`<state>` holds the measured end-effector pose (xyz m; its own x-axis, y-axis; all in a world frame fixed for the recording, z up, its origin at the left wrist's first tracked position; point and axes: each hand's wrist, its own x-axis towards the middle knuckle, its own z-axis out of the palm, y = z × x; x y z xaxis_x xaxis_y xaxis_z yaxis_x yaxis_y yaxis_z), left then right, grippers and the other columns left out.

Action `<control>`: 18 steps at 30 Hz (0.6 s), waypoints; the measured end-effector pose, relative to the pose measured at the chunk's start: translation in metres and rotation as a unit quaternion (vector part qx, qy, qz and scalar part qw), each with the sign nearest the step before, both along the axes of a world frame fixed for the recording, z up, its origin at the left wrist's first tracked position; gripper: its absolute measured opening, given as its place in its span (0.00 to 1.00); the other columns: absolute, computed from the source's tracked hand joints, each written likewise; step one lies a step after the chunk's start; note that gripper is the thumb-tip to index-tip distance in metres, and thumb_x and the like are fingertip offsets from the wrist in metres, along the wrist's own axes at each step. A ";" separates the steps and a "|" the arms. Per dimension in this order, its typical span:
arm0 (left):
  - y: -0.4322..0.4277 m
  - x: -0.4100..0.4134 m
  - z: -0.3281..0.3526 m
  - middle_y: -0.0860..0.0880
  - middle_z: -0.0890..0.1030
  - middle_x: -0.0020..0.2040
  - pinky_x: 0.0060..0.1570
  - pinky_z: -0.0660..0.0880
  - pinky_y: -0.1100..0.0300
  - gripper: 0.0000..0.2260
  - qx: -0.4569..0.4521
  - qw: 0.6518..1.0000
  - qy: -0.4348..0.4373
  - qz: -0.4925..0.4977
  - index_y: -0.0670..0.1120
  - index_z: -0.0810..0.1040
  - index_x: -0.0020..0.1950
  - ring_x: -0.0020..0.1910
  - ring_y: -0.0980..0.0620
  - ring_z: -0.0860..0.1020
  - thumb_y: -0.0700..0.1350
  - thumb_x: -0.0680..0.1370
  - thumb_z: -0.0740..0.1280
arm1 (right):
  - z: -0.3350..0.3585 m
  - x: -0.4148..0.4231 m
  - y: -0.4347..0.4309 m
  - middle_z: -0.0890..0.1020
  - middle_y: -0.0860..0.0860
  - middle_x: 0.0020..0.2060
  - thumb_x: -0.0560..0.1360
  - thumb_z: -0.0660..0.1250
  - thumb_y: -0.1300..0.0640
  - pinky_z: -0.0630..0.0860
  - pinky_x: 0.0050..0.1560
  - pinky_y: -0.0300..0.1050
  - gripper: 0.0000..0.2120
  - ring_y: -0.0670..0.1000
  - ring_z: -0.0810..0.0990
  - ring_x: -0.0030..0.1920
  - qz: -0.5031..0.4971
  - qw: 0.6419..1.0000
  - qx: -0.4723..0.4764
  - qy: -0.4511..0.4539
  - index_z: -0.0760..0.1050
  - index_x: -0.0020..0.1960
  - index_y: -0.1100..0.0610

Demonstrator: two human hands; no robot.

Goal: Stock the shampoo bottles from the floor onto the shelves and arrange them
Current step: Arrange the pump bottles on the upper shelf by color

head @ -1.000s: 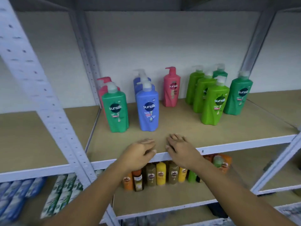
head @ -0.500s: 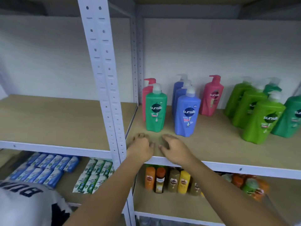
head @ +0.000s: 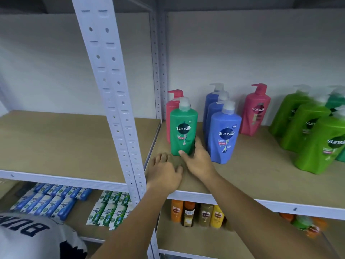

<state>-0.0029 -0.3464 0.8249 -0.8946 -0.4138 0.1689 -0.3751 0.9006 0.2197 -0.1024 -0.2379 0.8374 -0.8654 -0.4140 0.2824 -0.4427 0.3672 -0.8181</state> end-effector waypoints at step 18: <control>0.002 0.000 -0.003 0.43 0.60 0.80 0.79 0.54 0.50 0.37 0.075 0.993 0.058 0.073 0.40 0.53 0.80 0.80 0.46 0.56 0.59 0.77 0.56 | -0.006 -0.014 -0.016 0.82 0.45 0.61 0.70 0.77 0.48 0.77 0.63 0.45 0.30 0.43 0.80 0.60 0.053 0.996 -0.035 -0.056 0.70 0.68 0.49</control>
<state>-0.0033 -0.3447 0.8215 -0.8016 -0.5654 0.1943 -0.4627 0.7925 0.3973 -0.1166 -0.2536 0.8309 -0.8451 -0.4878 0.2188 -0.3813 0.2631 -0.8862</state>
